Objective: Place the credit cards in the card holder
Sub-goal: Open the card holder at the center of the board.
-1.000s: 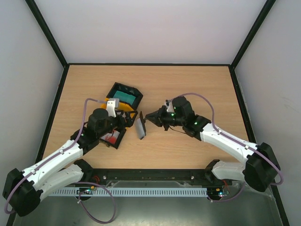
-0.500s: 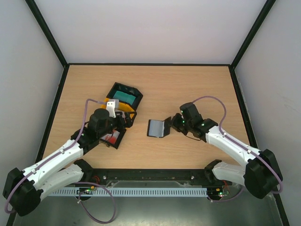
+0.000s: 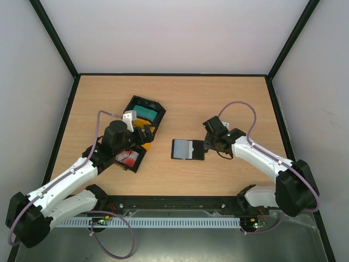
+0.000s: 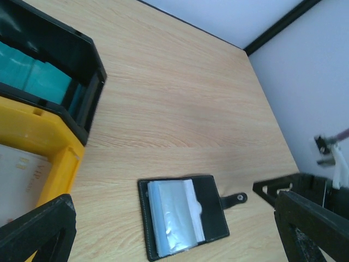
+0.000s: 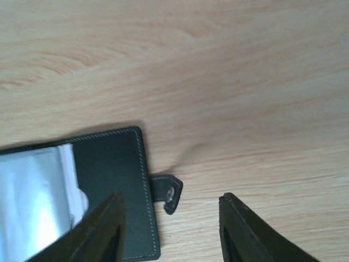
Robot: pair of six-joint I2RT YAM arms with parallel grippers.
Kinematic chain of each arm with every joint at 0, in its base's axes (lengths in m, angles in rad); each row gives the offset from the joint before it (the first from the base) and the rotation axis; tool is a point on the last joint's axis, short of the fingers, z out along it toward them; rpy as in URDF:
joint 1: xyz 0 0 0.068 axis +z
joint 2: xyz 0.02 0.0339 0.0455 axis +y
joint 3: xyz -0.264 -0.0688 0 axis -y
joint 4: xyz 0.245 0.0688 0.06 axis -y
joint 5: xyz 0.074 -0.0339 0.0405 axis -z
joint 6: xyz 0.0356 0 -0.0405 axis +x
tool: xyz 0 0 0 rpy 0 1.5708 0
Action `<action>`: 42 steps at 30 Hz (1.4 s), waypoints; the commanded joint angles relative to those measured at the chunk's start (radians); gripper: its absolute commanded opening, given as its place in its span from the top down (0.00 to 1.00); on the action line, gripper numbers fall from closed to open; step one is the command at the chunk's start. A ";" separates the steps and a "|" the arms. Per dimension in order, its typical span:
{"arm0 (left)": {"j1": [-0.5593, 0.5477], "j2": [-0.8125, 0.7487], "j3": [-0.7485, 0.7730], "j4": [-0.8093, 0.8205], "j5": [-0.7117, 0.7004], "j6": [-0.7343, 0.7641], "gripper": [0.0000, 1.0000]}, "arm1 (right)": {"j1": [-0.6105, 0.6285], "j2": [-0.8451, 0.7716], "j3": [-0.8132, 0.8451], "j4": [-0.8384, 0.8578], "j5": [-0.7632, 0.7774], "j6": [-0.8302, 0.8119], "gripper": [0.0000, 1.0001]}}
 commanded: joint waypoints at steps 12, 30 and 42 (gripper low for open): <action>-0.089 0.225 -0.007 0.256 0.381 -0.060 0.00 | 0.103 0.005 0.112 0.058 -0.152 -0.024 0.55; -0.176 0.623 0.094 0.307 0.323 -0.225 0.50 | 0.123 0.099 -0.169 0.308 -0.232 0.087 0.63; -0.177 0.795 0.152 0.305 0.311 -0.238 0.60 | 0.123 0.111 -0.224 0.370 -0.241 0.101 0.75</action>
